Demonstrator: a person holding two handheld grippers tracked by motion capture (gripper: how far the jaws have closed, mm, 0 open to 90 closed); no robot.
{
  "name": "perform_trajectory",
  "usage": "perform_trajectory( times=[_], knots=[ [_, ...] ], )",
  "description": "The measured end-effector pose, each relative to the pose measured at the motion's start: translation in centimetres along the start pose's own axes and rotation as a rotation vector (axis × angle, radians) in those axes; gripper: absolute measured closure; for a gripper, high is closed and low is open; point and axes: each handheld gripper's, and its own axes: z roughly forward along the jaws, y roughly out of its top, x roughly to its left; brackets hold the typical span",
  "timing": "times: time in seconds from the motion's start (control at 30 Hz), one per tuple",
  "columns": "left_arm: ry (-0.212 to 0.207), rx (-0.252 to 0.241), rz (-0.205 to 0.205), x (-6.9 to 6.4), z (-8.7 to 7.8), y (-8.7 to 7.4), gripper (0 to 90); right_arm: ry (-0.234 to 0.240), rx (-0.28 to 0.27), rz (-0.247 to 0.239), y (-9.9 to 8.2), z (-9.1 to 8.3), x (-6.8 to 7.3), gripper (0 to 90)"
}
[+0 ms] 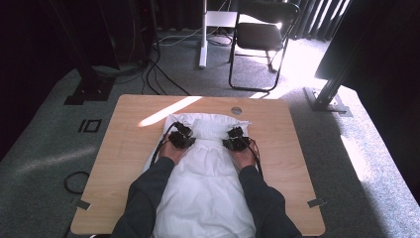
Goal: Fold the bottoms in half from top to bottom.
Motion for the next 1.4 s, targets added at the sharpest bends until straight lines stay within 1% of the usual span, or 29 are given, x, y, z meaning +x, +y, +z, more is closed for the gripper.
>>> perform_trajectory(
  times=[0.03, 0.1, 0.2, 0.23, 0.33, 0.4, 0.47, 0.53, 0.57, 0.63, 0.7, 0.73, 0.77, 0.83, 0.9, 0.93, 1.0, 1.07, 1.1, 1.13, 1.17, 1.2, 1.23, 1.27, 1.3, 1.33, 1.37, 1.4],
  knots=[
    [-0.004, 0.001, -0.006, 0.0, 0.0, 0.0, 83.8, 0.005, -0.001, 0.008, 0.0, 0.0, -0.1, 82.0],
    [0.002, 0.011, -0.006, -0.1, -0.2, 0.2, 84.0, 0.019, 0.007, 0.021, 0.1, 0.0, -0.2, 82.0],
    [0.017, 0.001, 0.011, -0.4, -0.9, 0.6, 84.6, 0.031, 0.011, 0.011, 0.4, -0.4, -0.4, 82.9],
    [0.012, -0.017, 0.003, -0.4, -1.3, 0.8, 84.8, 0.032, -0.001, 0.007, 0.6, -0.8, -0.4, 83.2],
    [-0.014, -0.074, -0.034, 0.0, -3.2, 1.7, 85.6, 0.045, -0.079, 0.004, 1.4, -2.6, -0.5, 83.7],
    [-0.023, -0.128, -0.046, 0.1, -4.9, 2.7, 85.8, 0.058, -0.130, 0.001, 2.2, -4.0, -0.6, 83.9],
    [-0.039, -0.204, -0.053, 0.0, -7.0, 3.6, 85.9, 0.059, -0.173, -0.011, 3.1, -5.5, -0.5, 84.1],
    [-0.043, -0.287, -0.035, -0.5, -9.5, 4.4, 86.0, 0.063, -0.229, -0.023, 3.9, -7.3, -0.3, 84.1],
    [-0.058, -0.321, -0.026, -0.8, -10.7, 4.6, 86.0, 0.072, -0.256, -0.021, 4.2, -8.3, -0.2, 84.2],
    [-0.075, -0.379, 0.000, -1.7, -13.2, 4.7, 86.1, 0.089, -0.317, -0.019, 4.8, -10.7, 0.0, 84.3],
    [-0.094, -0.422, 0.030, -2.7, -15.3, 4.4, 86.0, 0.106, -0.376, -0.051, 5.0, -13.2, 0.4, 84.2],
    [-0.105, -0.435, 0.041, -3.0, -16.1, 4.1, 86.0, 0.113, -0.393, -0.068, 5.0, -14.4, 0.7, 84.3],
    [-0.110, -0.439, 0.052, -3.4, -16.8, 3.7, 86.0, 0.115, -0.405, -0.093, 4.8, -15.3, 1.0, 84.3],
    [-0.115, -0.430, 0.070, -4.2, -17.6, 2.8, 85.9, 0.106, -0.403, -0.151, 4.2, -16.7, 1.9, 84.2],
    [-0.126, -0.404, 0.082, -4.7, -17.8, 1.7, 85.9, 0.096, -0.390, -0.197, 3.2, -17.4, 2.7, 84.2],
    [-0.126, -0.392, 0.085, -5.0, -17.8, 1.1, 85.8, 0.099, -0.379, -0.207, 2.6, -17.5, 2.9, 84.2],
    [-0.148, -0.360, 0.081, -5.5, -17.5, -0.4, 85.7, 0.109, -0.354, -0.221, 1.4, -17.5, 3.4, 84.2],
    [-0.149, -0.324, 0.091, -6.2, -17.0, -2.0, 85.6, 0.113, -0.326, -0.238, -0.1, -17.1, 3.9, 84.1],
    [-0.153, -0.305, 0.092, -6.6, -16.7, -2.8, 85.5, 0.116, -0.303, -0.246, -0.9, -16.8, 4.1, 84.1],
    [-0.153, -0.305, 0.092, -6.6, -16.7, -2.8, 85.5, 0.116, -0.303, -0.246, -0.9, -16.8, 4.1, 84.1],
    [-0.160, -0.270, 0.094, -7.2, -15.8, -4.4, 85.5, 0.120, -0.284, -0.253, -1.7, -16.5, 4.3, 84.1],
    [-0.164, -0.235, 0.088, -7.6, -14.9, -5.8, 85.3, 0.139, -0.232, -0.252, -4.1, -15.4, 4.7, 84.0],
    [-0.187, -0.203, 0.068, -7.8, -13.9, -7.1, 85.4, 0.145, -0.214, -0.254, -4.8, -15.1, 4.8, 84.0],
    [-0.196, -0.177, 0.056, -7.9, -13.3, -7.9, 85.3, 0.152, -0.185, -0.252, -5.9, -14.4, 5.0, 84.0],
    [-0.196, -0.177, 0.056, -7.9, -13.3, -7.9, 85.2, 0.152, -0.185, -0.252, -5.9, -14.4, 5.0, 84.0],
    [-0.213, -0.123, 0.020, -8.0, -11.6, -9.9, 85.1, 0.173, -0.135, -0.250, -7.5, -13.0, 5.2, 83.7],
    [-0.229, -0.095, -0.011, -7.9, -10.6, -10.8, 85.1, 0.177, -0.116, -0.250, -8.0, -12.5, 5.2, 83.8],
    [-0.224, -0.079, -0.010, -8.0, -10.0, -11.3, 85.1, 0.180, -0.086, -0.243, -8.8, -11.6, 5.3, 83.7]
  ],
)
